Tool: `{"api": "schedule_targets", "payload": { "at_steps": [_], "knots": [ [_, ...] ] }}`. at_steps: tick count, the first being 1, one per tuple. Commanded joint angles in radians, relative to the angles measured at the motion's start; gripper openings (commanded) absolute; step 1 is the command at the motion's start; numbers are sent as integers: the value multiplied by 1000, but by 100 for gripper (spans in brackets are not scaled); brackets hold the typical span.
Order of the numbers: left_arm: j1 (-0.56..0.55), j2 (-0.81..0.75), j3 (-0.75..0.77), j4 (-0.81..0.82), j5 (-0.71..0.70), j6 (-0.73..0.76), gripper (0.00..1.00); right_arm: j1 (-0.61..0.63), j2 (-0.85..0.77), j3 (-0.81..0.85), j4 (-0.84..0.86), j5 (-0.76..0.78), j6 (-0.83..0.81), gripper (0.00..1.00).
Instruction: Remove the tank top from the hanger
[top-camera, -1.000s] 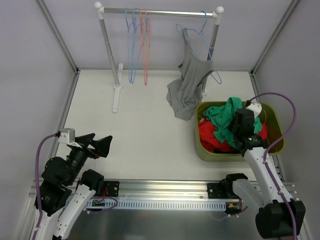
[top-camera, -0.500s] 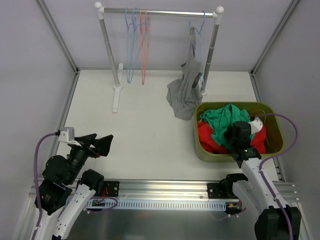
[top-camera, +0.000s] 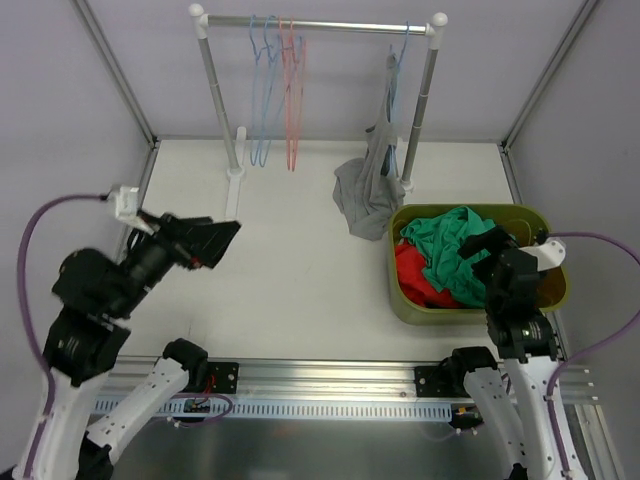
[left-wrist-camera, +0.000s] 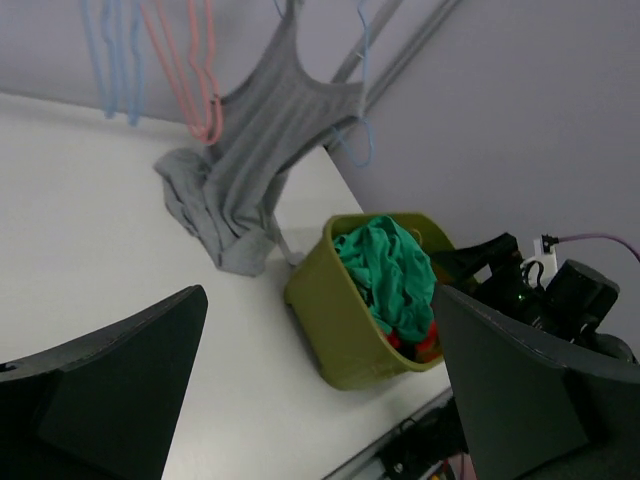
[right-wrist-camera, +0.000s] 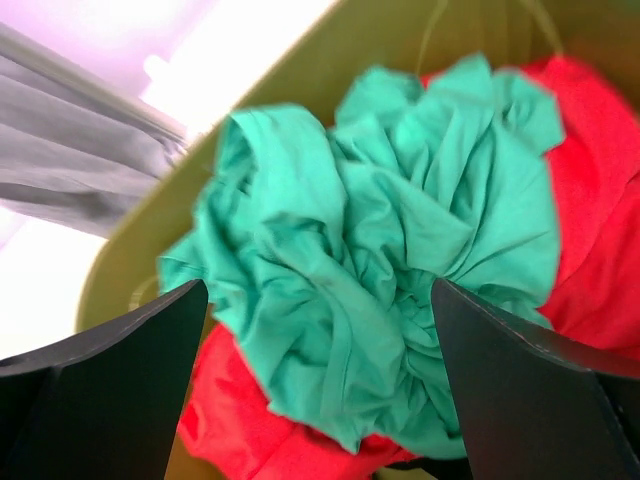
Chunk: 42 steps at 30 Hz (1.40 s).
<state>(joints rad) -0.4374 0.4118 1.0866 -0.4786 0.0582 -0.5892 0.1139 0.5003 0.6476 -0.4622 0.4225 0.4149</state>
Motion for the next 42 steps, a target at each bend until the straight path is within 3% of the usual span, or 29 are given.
{"api": "schedule_targets", "payload": {
  "at_steps": [1, 4, 6, 9, 14, 20, 25, 28, 30, 33, 42],
  "knots": [
    [3, 331, 111, 129, 273, -49, 99, 1, -94, 101, -87, 41, -59, 100],
    [-64, 557, 284, 136, 313, -32, 99, 1, -153, 185, -151, 18, -120, 100],
    [-211, 652, 413, 136, 179, 60, 99, 1, -186, 219, -171, -59, -191, 99],
    [-293, 861, 606, 132, 71, 207, 99, 1, -233, 233, -171, -233, -261, 99],
    [-311, 1209, 937, 136, -82, 334, 99, 1, -232, 241, -213, -476, -297, 100],
    [-308, 1590, 1344, 185, -86, 356, 99, 1, -282, 213, -257, -617, -307, 100],
    [-288, 1743, 1397, 355, -72, 287, 95, 1, -333, 195, -292, -625, -317, 100],
    [-288, 1777, 1374, 426, -77, 304, 84, 1, -350, 196, -294, -662, -303, 99],
    [-284, 1791, 1366, 495, -74, 310, 69, 1, -350, 204, -290, -703, -294, 99],
    [-276, 1812, 1365, 554, -81, 309, 56, 1, -353, 204, -291, -717, -304, 99],
    [-238, 1872, 1381, 630, -43, 261, 43, 1, -394, 179, -305, -731, -310, 99]
  ]
}}
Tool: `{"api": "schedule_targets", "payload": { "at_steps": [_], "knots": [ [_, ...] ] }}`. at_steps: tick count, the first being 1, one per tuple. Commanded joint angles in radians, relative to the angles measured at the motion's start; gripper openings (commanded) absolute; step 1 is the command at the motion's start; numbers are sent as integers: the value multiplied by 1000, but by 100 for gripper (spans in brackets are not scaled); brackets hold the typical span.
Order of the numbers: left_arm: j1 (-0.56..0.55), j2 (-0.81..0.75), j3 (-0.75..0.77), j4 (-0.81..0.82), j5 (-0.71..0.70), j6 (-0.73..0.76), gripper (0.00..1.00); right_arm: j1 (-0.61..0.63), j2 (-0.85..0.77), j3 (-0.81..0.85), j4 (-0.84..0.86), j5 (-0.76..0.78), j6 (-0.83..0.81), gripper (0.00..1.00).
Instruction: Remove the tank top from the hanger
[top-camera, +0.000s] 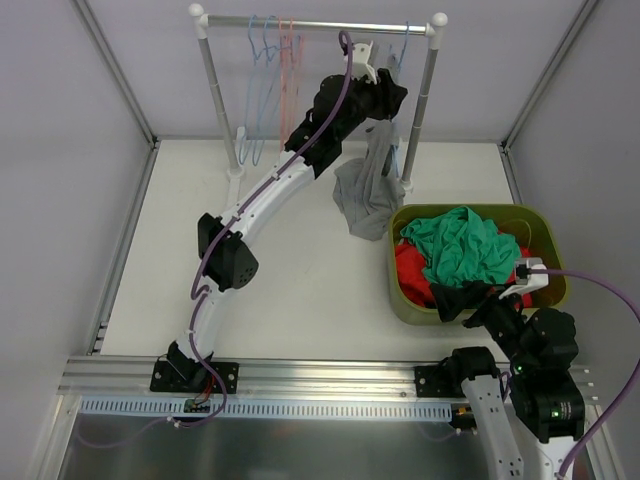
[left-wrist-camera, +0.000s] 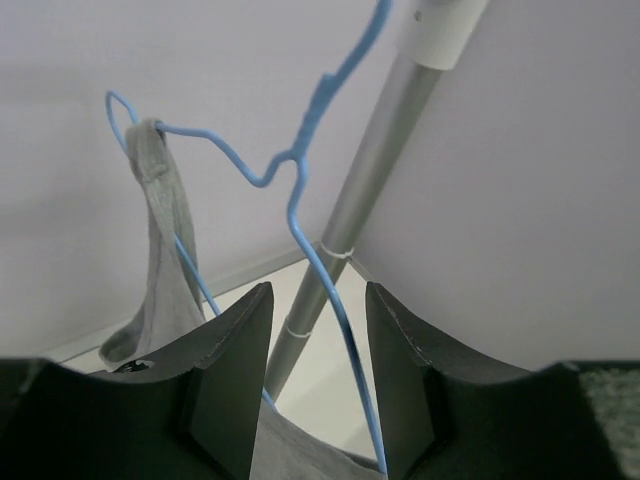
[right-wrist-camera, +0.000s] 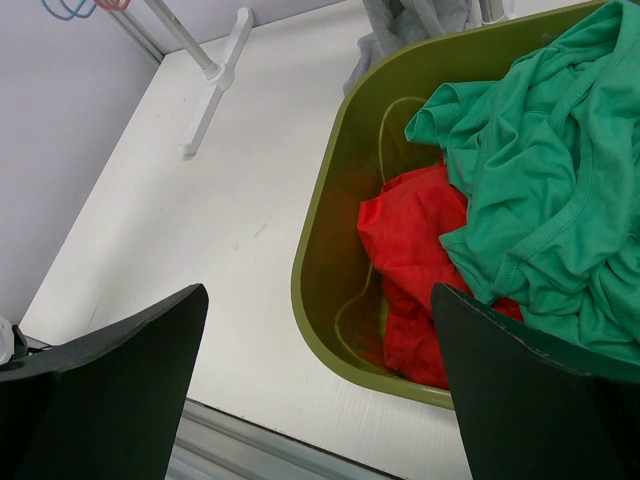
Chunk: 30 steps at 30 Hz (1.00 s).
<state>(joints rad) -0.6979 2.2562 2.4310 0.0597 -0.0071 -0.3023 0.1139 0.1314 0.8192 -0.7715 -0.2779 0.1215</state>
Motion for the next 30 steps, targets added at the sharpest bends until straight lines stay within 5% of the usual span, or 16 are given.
{"api": "schedule_targets", "payload": {
  "at_steps": [1, 10, 16, 24, 30],
  "knots": [
    [28, 34, 40, 92, 36, -35, 42, 1, -30, 21, -8, -27, -26, 99],
    [57, 43, 37, 108, 82, -67, 35, 1, -44, 54, -23, -26, -14, 99],
    [55, -29, -36, 117, 64, -46, 1, 3, -53, 31, -12, -34, 4, 99],
    [55, -200, -147, 106, -122, 0, 0, 1, -44, 34, -8, -20, -10, 99],
    [55, -299, -142, 86, -94, 23, 0, 1, -27, 21, 21, -24, -2, 99]
  ]
}}
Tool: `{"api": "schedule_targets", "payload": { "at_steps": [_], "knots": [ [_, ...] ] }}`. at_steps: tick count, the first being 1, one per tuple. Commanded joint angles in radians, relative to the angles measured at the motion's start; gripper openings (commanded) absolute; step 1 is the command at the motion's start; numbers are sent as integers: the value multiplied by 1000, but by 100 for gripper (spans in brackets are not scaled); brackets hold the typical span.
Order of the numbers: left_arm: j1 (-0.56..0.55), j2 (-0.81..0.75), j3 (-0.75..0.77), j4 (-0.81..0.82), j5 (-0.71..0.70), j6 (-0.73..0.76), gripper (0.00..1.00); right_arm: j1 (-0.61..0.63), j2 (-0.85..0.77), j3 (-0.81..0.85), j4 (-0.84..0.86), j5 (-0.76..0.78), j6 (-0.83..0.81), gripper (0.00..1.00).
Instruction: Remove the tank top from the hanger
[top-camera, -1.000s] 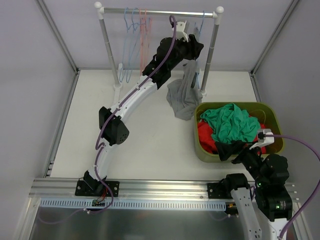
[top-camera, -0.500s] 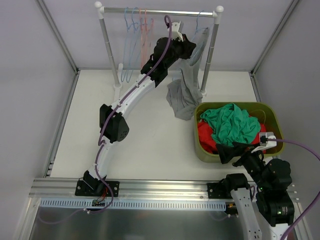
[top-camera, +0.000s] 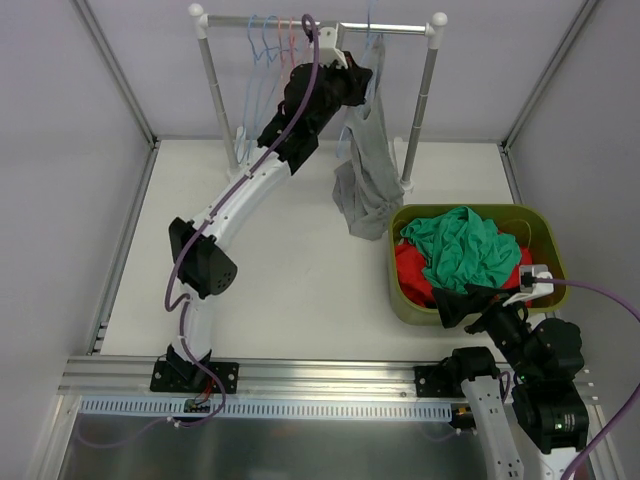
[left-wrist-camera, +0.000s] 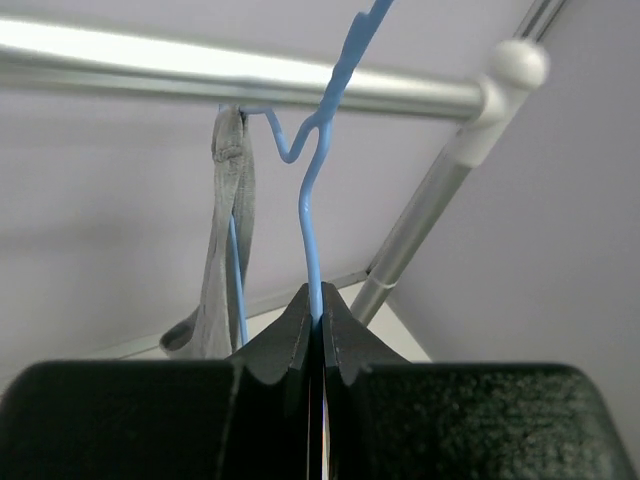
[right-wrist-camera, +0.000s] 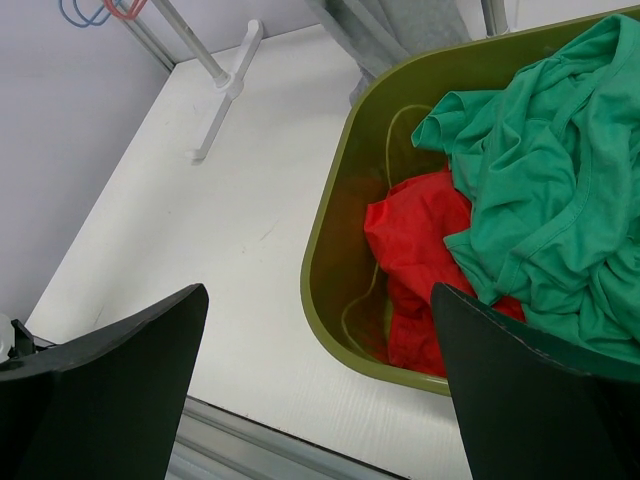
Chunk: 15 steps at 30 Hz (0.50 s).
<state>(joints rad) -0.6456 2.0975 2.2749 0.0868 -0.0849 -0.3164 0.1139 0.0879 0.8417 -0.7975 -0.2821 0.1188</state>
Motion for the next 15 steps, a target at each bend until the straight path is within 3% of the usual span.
{"api": "schedule_targets", "payload": {
  "at_steps": [1, 5, 15],
  "knots": [
    [1, -155, 12, 48, -18, 34, 0, 1, 21, -1, 49, -23, -4, 100],
    [1, -257, -67, -18, -35, 28, 0, 1, 35, 19, 47, -11, -36, 99],
    [1, -773, -569, -79, -64, -6, 0, 1, 121, 103, 58, -20, -149, 100]
  ]
}}
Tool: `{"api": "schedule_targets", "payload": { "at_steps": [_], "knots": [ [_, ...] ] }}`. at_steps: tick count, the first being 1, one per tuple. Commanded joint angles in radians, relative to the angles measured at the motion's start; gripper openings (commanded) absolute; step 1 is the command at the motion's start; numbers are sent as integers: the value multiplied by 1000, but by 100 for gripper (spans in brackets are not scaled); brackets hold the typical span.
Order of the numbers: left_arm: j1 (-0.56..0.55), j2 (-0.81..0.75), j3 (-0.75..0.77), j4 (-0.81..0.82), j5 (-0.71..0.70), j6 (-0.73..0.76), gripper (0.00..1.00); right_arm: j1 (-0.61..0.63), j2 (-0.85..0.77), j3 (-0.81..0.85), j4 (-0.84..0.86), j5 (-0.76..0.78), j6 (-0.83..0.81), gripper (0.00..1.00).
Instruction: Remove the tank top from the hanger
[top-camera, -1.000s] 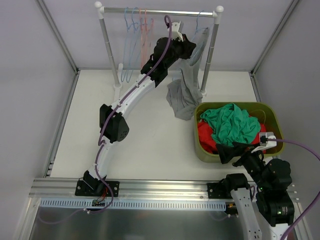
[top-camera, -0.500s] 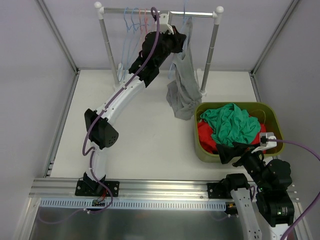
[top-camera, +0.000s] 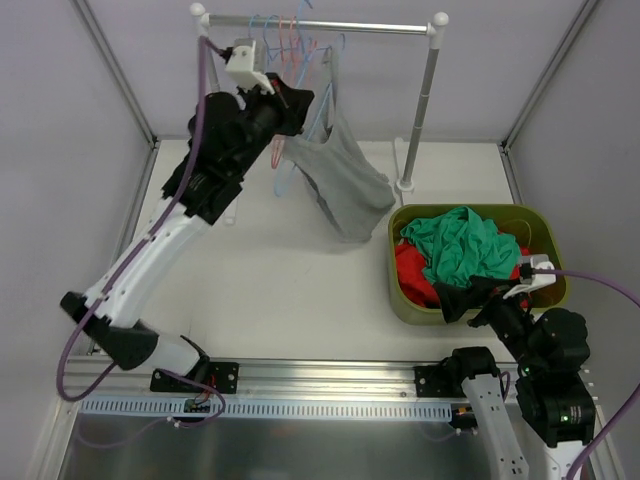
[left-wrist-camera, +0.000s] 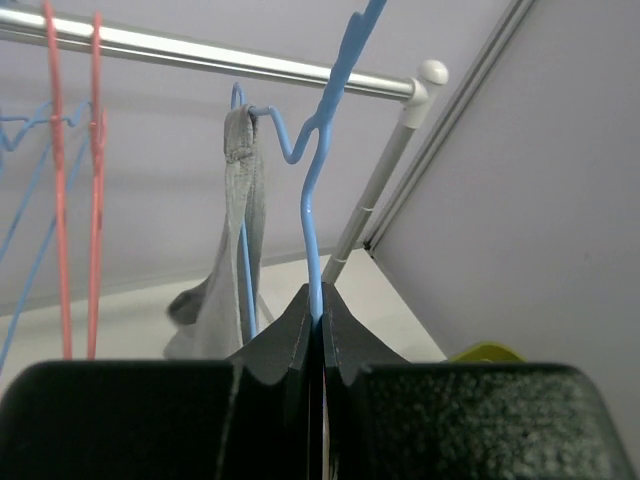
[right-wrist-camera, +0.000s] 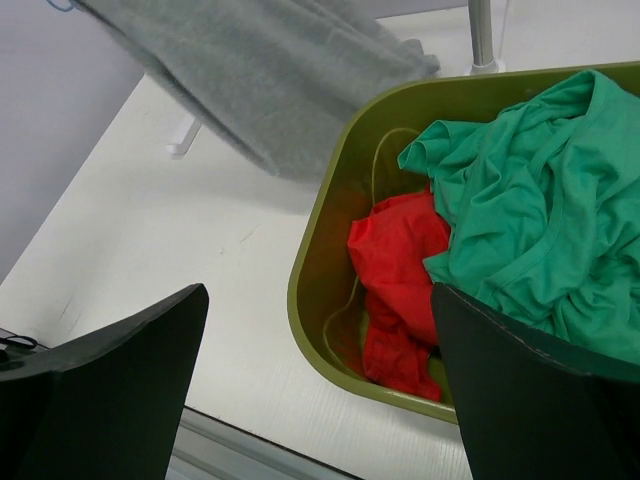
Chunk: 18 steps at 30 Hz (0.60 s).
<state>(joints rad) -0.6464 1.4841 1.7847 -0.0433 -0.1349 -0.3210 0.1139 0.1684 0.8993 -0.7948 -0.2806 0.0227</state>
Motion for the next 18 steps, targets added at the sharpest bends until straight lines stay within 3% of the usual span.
{"api": "schedule_targets", "payload": {
  "at_steps": [1, 4, 8, 11, 13, 15, 17, 18],
  "knots": [
    [1, -195, -103, 48, 1, 3, 0, 1, 48, 53, 60, -25, -55, 100],
    [1, -312, -146, -65, 73, 10, 0, 1, 83, 58, 97, -63, -53, 99],
    [2, -458, -169, -272, 133, -3, 0, 3, 147, 35, 251, -317, 23, 100],
    [2, -617, -267, -352, 170, -19, 0, 3, 212, -32, 519, -519, 219, 100],
    [2, -734, -341, -401, 159, -29, 0, 7, 258, -89, 823, -581, 441, 100],
    [1, -818, -393, -480, 178, -52, 0, 36, 305, -115, 975, -582, 511, 100],
    [2, -854, -441, -489, 239, -73, 0, 160, 411, -68, 907, -480, 418, 99],
    [2, -867, -487, -487, 338, -85, 0, 218, 448, -3, 807, -416, 354, 99]
  ]
}}
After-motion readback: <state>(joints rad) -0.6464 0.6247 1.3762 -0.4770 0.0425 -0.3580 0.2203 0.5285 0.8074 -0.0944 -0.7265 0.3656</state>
